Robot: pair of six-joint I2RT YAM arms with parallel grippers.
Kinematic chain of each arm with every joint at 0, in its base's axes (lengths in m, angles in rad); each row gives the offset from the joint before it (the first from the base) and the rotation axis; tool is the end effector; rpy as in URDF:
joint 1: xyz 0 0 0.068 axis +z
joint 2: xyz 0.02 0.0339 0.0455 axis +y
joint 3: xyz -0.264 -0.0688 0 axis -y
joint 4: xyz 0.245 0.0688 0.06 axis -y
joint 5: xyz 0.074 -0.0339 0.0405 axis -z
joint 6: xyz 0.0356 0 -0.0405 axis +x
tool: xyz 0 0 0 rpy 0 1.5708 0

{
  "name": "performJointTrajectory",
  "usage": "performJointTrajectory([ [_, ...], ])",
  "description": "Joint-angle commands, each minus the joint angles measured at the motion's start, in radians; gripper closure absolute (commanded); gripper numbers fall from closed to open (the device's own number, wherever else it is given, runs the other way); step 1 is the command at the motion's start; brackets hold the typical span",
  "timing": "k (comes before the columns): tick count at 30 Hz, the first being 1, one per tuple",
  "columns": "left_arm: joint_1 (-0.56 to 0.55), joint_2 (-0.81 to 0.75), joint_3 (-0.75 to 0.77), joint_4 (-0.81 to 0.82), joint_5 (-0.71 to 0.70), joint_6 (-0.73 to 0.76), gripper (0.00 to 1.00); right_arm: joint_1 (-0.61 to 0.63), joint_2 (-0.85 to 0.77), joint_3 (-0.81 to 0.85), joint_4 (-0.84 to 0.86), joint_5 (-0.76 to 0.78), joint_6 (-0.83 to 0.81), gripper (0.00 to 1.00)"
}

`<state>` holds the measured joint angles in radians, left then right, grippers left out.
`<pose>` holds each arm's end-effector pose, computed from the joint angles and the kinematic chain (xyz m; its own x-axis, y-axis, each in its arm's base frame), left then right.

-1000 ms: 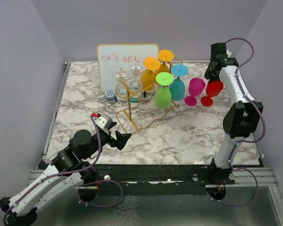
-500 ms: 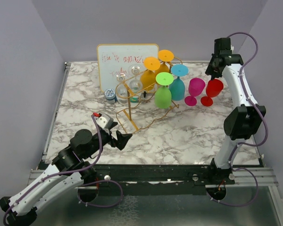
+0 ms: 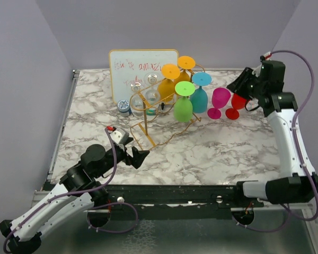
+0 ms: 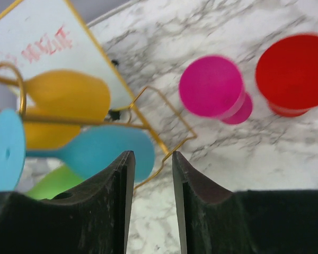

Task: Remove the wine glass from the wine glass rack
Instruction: Pick up the wine glass from the wine rack.

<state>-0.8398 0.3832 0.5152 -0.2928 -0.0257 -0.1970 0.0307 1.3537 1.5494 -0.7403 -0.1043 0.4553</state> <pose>0.0797 -0.0875 0.2864 -0.2472 -0.0174 -0.9688 0.6923 0.6963 -0.1892 0.2851 0.0125 0.4211 -0.5176 0.4217 -0.7445 0.1203 0.8974 0.4246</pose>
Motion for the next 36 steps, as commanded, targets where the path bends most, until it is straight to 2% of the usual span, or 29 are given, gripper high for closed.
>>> performJointTrajectory([
  [1,0.002,0.019,-0.011,0.016,0.024,0.006,0.01,-0.005,-0.168,-0.249,0.205,-0.326,0.149,0.60],
  [5,0.003,0.041,-0.014,0.024,0.023,0.008,0.01,-0.004,-0.310,-0.447,0.373,-0.516,0.301,0.57],
  [9,0.003,0.065,-0.014,0.029,0.025,0.008,0.01,-0.004,-0.427,-0.565,0.413,-0.543,0.349,0.53],
  [13,0.003,0.081,-0.014,0.034,0.024,0.011,0.01,0.015,-0.466,-0.662,0.555,-0.692,0.456,0.52],
  [15,0.003,0.078,-0.015,0.032,0.022,0.010,0.01,0.094,-0.486,-0.707,0.654,-0.663,0.519,0.52],
  [18,0.003,0.065,-0.018,0.032,0.003,0.010,0.01,0.220,-0.480,-0.685,0.636,-0.573,0.510,0.52],
  [21,0.004,0.054,-0.021,0.032,-0.002,0.010,0.01,0.275,-0.478,-0.666,0.603,-0.500,0.515,0.53],
  [26,0.004,0.063,-0.020,0.034,0.009,0.009,0.01,0.296,-0.469,-0.699,0.730,-0.514,0.601,0.53],
  [32,0.004,0.081,-0.018,0.037,0.024,0.008,0.01,0.299,-0.388,-0.615,0.772,-0.502,0.615,0.54],
  [36,0.003,0.084,-0.018,0.038,0.025,0.008,0.01,0.299,-0.338,-0.559,0.752,-0.426,0.644,0.53],
])
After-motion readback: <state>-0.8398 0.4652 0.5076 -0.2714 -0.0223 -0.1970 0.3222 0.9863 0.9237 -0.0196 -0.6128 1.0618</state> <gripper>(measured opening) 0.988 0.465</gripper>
